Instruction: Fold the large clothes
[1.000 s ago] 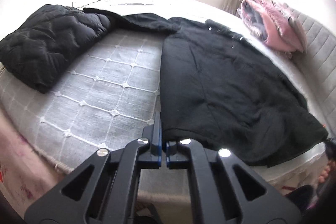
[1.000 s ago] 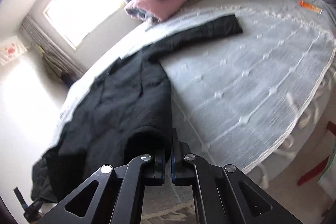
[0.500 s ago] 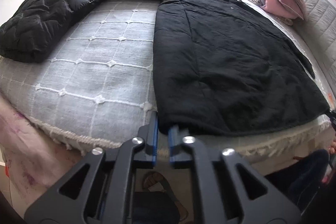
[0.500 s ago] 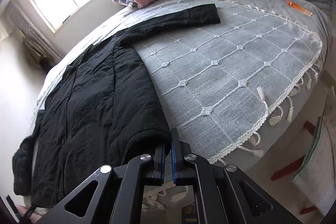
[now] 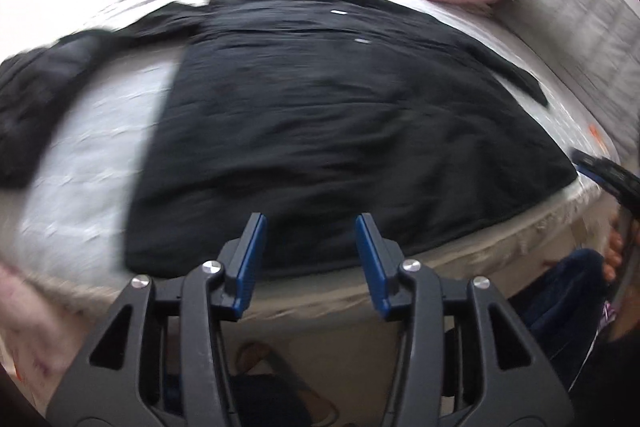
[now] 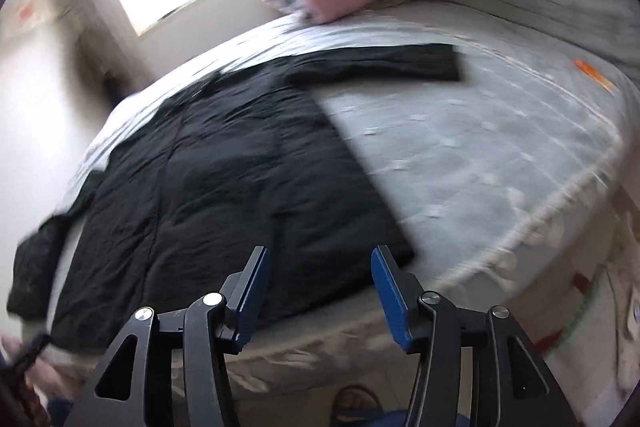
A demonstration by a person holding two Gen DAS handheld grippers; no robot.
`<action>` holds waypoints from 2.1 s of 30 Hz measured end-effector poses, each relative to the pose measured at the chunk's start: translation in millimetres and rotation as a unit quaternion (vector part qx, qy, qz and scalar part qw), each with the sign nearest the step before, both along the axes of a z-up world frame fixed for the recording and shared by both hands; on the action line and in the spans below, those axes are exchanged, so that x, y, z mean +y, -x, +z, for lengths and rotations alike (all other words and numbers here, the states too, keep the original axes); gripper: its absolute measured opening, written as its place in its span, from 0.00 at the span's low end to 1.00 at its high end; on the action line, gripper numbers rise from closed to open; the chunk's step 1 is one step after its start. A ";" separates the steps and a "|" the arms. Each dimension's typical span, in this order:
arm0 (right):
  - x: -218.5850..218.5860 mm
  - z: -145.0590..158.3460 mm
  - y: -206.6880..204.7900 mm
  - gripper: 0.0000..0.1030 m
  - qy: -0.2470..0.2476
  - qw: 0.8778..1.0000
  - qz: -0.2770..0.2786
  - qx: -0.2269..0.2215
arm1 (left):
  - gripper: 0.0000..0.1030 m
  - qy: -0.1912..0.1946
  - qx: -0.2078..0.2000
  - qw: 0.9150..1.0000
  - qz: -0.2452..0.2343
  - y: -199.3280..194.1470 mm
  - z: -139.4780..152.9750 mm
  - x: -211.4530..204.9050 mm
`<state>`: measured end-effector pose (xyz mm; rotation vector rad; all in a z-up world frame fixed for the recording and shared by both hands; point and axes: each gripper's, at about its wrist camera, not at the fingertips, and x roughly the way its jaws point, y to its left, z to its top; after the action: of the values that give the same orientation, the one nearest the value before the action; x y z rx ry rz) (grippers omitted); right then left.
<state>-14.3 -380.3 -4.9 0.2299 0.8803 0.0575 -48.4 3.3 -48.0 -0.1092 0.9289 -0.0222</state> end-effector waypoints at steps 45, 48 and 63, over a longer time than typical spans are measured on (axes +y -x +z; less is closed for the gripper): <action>150.8 -35.1 -216.0 0.92 0.018 0.999 0.029 0.011 | 0.79 0.116 0.048 0.983 0.131 -250.0 -43.8 73.1; 161.8 -21.6 -225.9 0.92 0.034 0.999 0.037 -0.014 | 0.79 0.093 0.020 0.983 0.156 -250.9 -28.9 98.0; 233.6 -50.6 -276.3 0.92 0.036 0.991 0.128 0.027 | 0.79 0.033 0.032 0.928 0.370 -262.7 -7.2 337.6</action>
<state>262.0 -146.7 -55.5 0.0502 0.9600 0.2591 214.2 340.9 -55.2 -0.5213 0.9046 0.6556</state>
